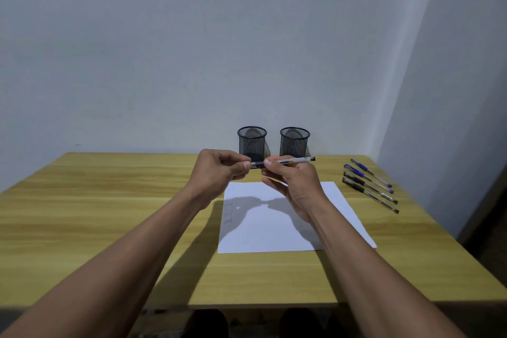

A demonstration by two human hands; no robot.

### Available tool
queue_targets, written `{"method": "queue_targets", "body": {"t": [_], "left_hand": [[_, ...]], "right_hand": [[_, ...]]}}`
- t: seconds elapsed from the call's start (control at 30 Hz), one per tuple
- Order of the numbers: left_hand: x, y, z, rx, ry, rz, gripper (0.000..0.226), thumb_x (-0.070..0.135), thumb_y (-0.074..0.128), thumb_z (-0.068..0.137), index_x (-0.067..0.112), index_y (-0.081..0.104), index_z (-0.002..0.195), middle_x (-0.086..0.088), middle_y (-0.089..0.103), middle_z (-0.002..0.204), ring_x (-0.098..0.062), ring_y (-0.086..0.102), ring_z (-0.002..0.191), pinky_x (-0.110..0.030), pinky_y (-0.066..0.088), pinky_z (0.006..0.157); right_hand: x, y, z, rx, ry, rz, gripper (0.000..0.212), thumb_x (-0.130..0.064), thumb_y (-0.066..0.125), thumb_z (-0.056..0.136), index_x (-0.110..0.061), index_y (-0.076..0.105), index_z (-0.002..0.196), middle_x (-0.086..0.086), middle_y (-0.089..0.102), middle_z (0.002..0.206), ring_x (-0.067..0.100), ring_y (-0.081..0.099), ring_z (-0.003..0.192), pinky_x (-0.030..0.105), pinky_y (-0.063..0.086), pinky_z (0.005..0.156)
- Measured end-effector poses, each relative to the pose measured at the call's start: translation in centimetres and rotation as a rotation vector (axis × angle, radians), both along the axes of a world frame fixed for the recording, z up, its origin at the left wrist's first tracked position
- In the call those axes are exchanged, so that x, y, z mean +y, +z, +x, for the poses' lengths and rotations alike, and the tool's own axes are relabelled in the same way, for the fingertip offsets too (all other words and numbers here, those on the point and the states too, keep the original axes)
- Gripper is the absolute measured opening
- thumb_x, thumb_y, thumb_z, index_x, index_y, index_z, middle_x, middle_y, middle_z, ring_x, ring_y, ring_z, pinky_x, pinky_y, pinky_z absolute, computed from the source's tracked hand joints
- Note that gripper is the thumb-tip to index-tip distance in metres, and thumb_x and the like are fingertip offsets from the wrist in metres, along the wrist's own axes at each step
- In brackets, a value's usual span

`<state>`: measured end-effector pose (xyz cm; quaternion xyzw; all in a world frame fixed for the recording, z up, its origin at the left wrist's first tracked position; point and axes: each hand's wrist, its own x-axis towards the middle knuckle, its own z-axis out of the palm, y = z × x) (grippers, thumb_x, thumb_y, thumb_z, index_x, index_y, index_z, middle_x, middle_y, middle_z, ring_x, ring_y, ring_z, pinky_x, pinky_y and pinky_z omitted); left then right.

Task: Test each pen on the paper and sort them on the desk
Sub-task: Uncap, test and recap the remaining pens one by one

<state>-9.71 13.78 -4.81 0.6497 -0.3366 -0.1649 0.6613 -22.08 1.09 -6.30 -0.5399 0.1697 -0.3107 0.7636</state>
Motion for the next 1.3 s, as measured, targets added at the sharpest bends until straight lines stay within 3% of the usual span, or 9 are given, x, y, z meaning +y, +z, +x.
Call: {"method": "queue_targets", "body": {"t": [0.27, 0.43, 0.67, 0.8, 0.87, 0.93, 1.07, 1.2, 1.3], "left_hand": [[0.0, -0.3, -0.1, -0.078, -0.010, 0.060, 0.003, 0.004, 0.075, 0.084, 0.006, 0.075, 0.086, -0.012, 0.073, 0.079, -0.014, 0.069, 0.071, -0.020, 0.057, 0.070], [-0.6, -0.6, 0.0, -0.095, -0.007, 0.064, 0.003, 0.008, 0.073, 0.087, 0.010, 0.074, 0.086, -0.008, 0.071, 0.079, -0.012, 0.065, 0.071, -0.020, 0.055, 0.069], [-1.7, -1.1, -0.4, -0.136, -0.005, 0.071, 0.007, 0.009, 0.072, 0.089, 0.015, 0.074, 0.084, -0.007, 0.071, 0.082, -0.010, 0.064, 0.072, -0.021, 0.057, 0.071], [-3.0, -1.4, -1.1, -0.168, -0.016, 0.077, 0.008, 0.010, 0.071, 0.089, 0.016, 0.073, 0.084, -0.006, 0.071, 0.080, -0.011, 0.063, 0.072, -0.024, 0.055, 0.071], [-4.0, -1.6, -1.7, -0.198, -0.023, 0.089, 0.003, 0.013, 0.072, 0.089, 0.015, 0.074, 0.088, -0.004, 0.072, 0.083, -0.012, 0.065, 0.076, -0.027, 0.056, 0.074], [-5.4, -1.8, -2.5, -0.287, 0.028, 0.119, 0.013, 0.020, 0.072, 0.089, 0.016, 0.074, 0.101, 0.002, 0.073, 0.091, -0.009, 0.067, 0.084, -0.026, 0.055, 0.080], [-8.3, -2.3, -4.9, -0.459, 0.110, 0.233, 0.033, 0.031, 0.063, 0.093, 0.015, 0.067, 0.122, 0.002, 0.072, 0.108, -0.013, 0.066, 0.097, -0.027, 0.048, 0.088], [-11.6, -4.6, -7.5, -0.696, -0.078, 0.525, 0.052, 0.053, 0.059, 0.090, 0.022, 0.062, 0.131, -0.002, 0.064, 0.132, -0.022, 0.057, 0.122, -0.037, 0.046, 0.099], [-13.5, -5.4, -8.4, -0.866, -0.130, 0.723, 0.065, 0.069, 0.053, 0.083, 0.031, 0.056, 0.136, -0.003, 0.056, 0.141, -0.027, 0.047, 0.131, -0.045, 0.043, 0.103]], "right_hand": [[-0.3, -0.2, -0.2, 0.056, 0.034, -0.048, 0.007, -0.004, 0.074, 0.089, -0.007, 0.073, 0.083, 0.008, 0.074, 0.077, 0.020, 0.074, 0.080, 0.034, 0.064, 0.082], [-1.6, 0.3, -1.1, 0.082, 0.031, -0.004, 0.010, -0.012, 0.075, 0.090, -0.006, 0.075, 0.097, 0.008, 0.075, 0.086, 0.019, 0.072, 0.084, 0.032, 0.063, 0.074], [-4.2, 2.0, -3.8, 0.299, -0.098, -0.511, 0.008, -0.010, 0.084, 0.080, -0.014, 0.081, 0.086, 0.004, 0.075, 0.082, 0.012, 0.066, 0.079, 0.028, 0.054, 0.064], [-5.4, 2.1, -5.0, 0.484, -0.111, -0.843, 0.011, -0.021, 0.082, 0.082, -0.021, 0.083, 0.093, -0.002, 0.075, 0.076, 0.009, 0.062, 0.069, 0.024, 0.045, 0.065], [-5.9, 2.4, -5.8, 0.579, -0.121, -0.991, 0.010, -0.025, 0.078, 0.086, -0.024, 0.083, 0.094, -0.009, 0.070, 0.072, 0.007, 0.057, 0.064, 0.025, 0.042, 0.061], [-6.6, 2.6, -6.8, 0.632, -0.168, -1.049, 0.008, -0.026, 0.075, 0.088, -0.026, 0.082, 0.093, -0.007, 0.074, 0.082, 0.009, 0.060, 0.071, 0.028, 0.045, 0.064], [-8.9, 2.2, -9.9, 0.721, -0.284, -1.027, 0.009, -0.022, 0.072, 0.090, -0.022, 0.080, 0.093, -0.005, 0.076, 0.092, 0.014, 0.065, 0.085, 0.031, 0.048, 0.074], [-11.4, -0.1, -12.6, 0.852, -0.387, -0.967, 0.011, -0.019, 0.068, 0.092, -0.021, 0.079, 0.091, -0.005, 0.072, 0.093, 0.010, 0.059, 0.096, 0.028, 0.041, 0.074], [-12.7, -2.3, -13.5, 0.993, -0.456, -0.974, 0.017, -0.021, 0.063, 0.091, -0.025, 0.078, 0.084, 0.001, 0.076, 0.095, 0.023, 0.067, 0.092, 0.033, 0.053, 0.076]]}}
